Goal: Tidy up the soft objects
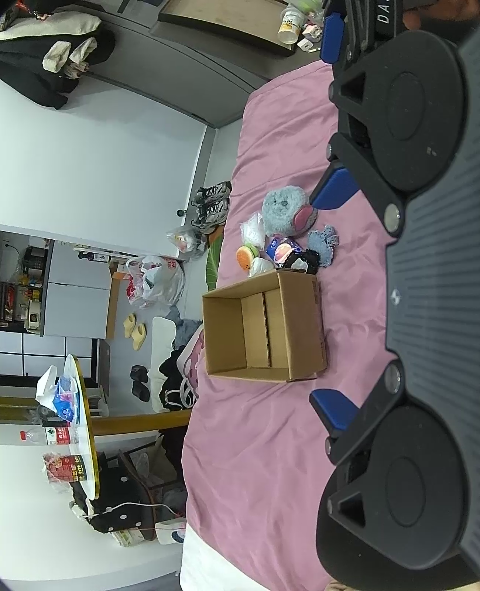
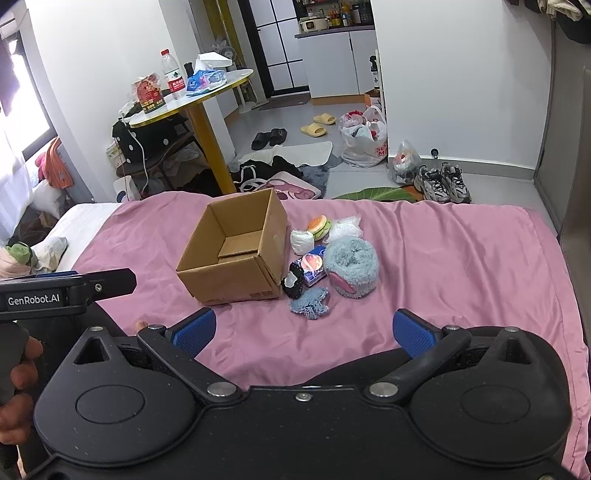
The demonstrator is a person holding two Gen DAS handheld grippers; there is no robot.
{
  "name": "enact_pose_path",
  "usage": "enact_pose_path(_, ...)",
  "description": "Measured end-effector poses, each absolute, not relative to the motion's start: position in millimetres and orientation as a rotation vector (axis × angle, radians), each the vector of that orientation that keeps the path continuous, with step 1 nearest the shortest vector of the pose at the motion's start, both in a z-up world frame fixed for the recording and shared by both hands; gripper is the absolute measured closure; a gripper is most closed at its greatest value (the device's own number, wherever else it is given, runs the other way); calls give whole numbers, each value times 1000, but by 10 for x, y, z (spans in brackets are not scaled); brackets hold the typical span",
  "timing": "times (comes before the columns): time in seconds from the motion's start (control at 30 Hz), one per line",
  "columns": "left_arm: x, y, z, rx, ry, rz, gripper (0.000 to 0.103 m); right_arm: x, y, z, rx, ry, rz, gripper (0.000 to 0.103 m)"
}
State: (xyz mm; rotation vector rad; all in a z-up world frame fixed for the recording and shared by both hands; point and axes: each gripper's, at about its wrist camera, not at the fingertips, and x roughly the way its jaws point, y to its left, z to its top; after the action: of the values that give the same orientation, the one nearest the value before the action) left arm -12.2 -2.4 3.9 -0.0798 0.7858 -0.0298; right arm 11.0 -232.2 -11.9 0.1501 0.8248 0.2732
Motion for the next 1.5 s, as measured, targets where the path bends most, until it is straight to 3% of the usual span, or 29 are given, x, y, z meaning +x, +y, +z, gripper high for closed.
enact_pose_path(1.5,198,-162,-136,-39,818,-41,0,413,-2509,-260,211,786,230,0)
